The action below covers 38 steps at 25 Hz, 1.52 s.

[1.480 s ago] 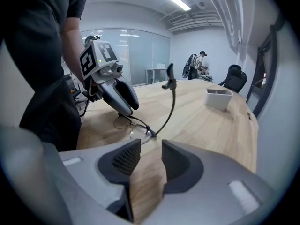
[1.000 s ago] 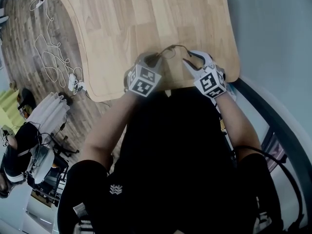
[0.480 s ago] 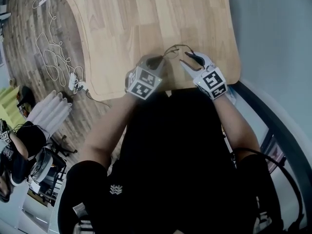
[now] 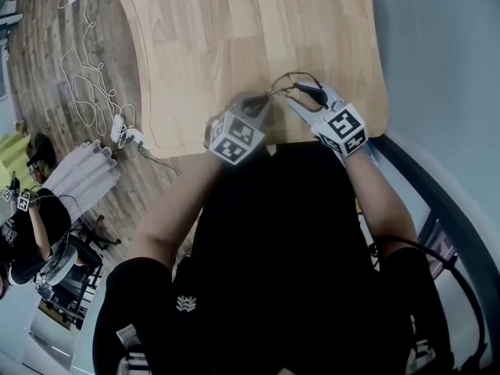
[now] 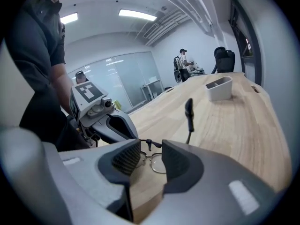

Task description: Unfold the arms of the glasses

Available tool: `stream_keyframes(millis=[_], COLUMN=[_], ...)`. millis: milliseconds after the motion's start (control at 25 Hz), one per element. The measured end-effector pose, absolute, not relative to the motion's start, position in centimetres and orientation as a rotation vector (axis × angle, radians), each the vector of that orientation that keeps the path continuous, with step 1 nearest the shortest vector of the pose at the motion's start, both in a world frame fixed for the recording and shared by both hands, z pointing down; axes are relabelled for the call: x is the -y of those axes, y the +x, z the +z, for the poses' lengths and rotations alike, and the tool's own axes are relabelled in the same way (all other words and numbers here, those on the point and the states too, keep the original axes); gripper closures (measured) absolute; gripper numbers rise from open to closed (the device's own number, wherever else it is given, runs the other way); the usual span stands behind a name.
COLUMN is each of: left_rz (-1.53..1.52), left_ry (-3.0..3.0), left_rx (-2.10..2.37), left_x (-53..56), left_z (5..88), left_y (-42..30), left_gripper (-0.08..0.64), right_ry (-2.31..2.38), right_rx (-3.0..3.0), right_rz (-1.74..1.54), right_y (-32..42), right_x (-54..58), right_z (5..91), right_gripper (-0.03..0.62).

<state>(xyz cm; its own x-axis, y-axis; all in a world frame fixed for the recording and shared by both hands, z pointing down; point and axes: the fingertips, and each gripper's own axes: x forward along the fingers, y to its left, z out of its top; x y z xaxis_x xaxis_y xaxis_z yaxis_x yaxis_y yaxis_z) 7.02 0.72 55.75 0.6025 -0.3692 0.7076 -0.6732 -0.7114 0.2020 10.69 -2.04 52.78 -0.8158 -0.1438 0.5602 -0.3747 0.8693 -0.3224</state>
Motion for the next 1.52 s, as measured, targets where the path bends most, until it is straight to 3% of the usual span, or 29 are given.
stream_keyframes(millis=[480,920,1520], left_rz=[0.867,0.771,0.65], left_ry=[2.399,2.461,2.415], left_rx=[0.823,0.836,1.152], left_x=[-1.4,-3.3,-3.7], left_z=[54.9,51.8,48.0], left_y=[6.7,6.5,1.1], left_gripper=[0.536,0.489,0.486], right_ry=[0.321,0.272,0.169], right_rx=[2.536,2.562,2.609], right_rz=[0.561,0.525,0.451], right_y=[9.5,8.9,7.6], right_x=[0.7,-1.0,-4.7], right_z=[50.4,48.9,45.6], right_gripper=[0.46,0.46,0.46])
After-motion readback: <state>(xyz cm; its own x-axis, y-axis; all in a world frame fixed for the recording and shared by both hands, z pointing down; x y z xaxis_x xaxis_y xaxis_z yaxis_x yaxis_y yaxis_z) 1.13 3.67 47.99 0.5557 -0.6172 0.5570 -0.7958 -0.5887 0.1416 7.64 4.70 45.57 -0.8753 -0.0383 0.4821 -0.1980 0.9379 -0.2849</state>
